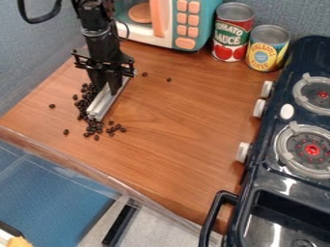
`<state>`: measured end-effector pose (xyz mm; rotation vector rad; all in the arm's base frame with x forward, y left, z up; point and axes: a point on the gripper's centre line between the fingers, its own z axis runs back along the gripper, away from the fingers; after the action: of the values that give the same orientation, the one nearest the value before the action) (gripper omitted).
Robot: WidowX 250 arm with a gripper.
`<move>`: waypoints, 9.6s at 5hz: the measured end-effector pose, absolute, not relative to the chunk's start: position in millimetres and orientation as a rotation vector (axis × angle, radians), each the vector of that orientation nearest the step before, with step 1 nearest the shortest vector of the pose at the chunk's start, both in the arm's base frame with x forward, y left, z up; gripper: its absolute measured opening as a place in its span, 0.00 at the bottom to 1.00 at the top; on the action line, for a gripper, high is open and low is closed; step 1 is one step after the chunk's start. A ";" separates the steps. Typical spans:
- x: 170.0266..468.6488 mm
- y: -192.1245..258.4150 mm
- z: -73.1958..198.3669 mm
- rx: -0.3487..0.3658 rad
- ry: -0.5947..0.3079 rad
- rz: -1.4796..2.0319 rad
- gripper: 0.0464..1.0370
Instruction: Sweep into pile
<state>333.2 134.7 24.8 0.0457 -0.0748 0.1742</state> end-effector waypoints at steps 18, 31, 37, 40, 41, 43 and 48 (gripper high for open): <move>301.5 147.8 25.5 0.087 -0.112 0.069 0.28; 409.0 76.0 29.3 -0.030 -0.120 0.329 0.28; 365.2 154.1 35.5 -0.038 -0.134 0.613 0.28; 370.4 143.6 73.9 -0.080 -0.218 0.583 0.28; 377.9 124.6 82.7 -0.087 -0.239 0.536 0.28; 393.1 110.9 57.2 -0.046 -0.190 0.535 0.28; 396.4 138.0 32.6 -0.034 -0.144 0.732 0.28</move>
<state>396.4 138.0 32.6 -0.0342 -0.1440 0.7319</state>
